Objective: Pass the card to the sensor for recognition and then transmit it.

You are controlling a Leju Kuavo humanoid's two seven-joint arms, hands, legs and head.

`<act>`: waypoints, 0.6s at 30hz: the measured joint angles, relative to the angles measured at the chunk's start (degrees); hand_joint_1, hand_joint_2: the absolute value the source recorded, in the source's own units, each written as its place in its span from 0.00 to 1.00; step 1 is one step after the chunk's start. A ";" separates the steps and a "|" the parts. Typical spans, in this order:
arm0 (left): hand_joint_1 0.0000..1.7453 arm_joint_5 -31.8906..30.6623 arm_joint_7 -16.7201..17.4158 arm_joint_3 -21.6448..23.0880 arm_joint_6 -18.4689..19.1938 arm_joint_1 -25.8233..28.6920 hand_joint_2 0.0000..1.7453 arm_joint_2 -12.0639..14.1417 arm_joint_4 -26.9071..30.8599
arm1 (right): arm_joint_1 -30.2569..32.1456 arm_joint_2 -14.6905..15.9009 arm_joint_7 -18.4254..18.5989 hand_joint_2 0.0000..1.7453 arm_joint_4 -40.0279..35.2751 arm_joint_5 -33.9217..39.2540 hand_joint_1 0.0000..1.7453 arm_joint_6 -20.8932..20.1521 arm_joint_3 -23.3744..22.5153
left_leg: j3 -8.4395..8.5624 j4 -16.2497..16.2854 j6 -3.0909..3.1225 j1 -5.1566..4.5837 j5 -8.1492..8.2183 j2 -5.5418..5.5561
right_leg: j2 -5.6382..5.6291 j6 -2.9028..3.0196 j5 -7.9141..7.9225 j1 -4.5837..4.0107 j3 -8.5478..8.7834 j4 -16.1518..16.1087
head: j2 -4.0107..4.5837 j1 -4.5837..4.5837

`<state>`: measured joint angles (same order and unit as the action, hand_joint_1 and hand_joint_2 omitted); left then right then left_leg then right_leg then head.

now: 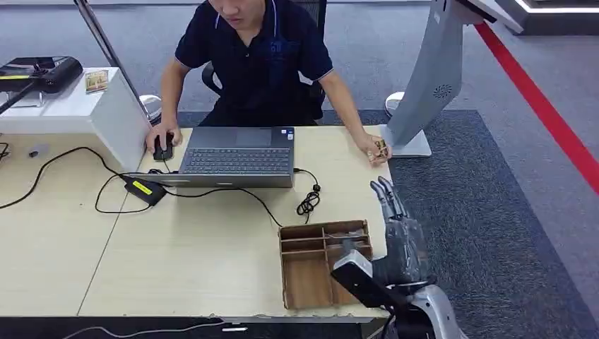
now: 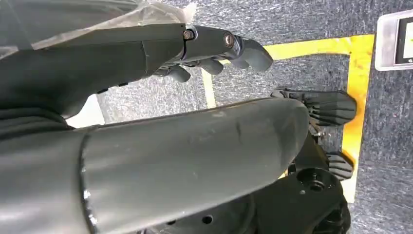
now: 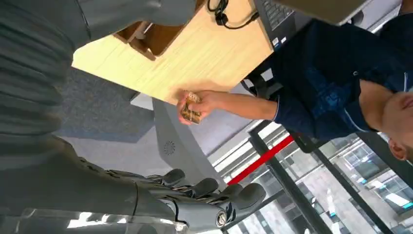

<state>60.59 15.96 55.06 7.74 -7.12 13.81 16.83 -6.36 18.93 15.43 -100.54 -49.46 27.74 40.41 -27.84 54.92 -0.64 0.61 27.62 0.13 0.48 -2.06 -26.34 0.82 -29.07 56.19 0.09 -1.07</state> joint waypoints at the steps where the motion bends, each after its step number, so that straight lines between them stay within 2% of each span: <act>1: 0.00 -0.07 -0.04 0.00 0.02 0.00 0.00 0.00 0.00 | 0.00 0.00 0.00 1.00 0.15 0.00 0.00 -0.02 0.37 | 0.00 0.00 0.00 0.00 0.00 0.00 | 0.00 0.00 0.00 0.00 0.00 0.00 | 0.00 -0.02; 18: 0.00 -0.28 -0.04 0.00 0.07 -0.01 0.00 0.00 0.00 | -0.10 -2.12 -4.02 1.00 6.01 6.43 0.00 2.06 5.34 | -0.01 0.00 0.00 0.00 0.00 0.00 | 0.00 0.00 0.00 0.00 0.00 0.00 | 0.00 -0.02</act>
<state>60.30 15.91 55.06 7.80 -7.13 13.81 16.83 -6.47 16.81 11.41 -94.53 -43.04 29.79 45.75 -27.85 54.92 -0.64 0.61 27.62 0.13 0.48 -2.06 -26.34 0.82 -29.07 56.19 0.09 -1.09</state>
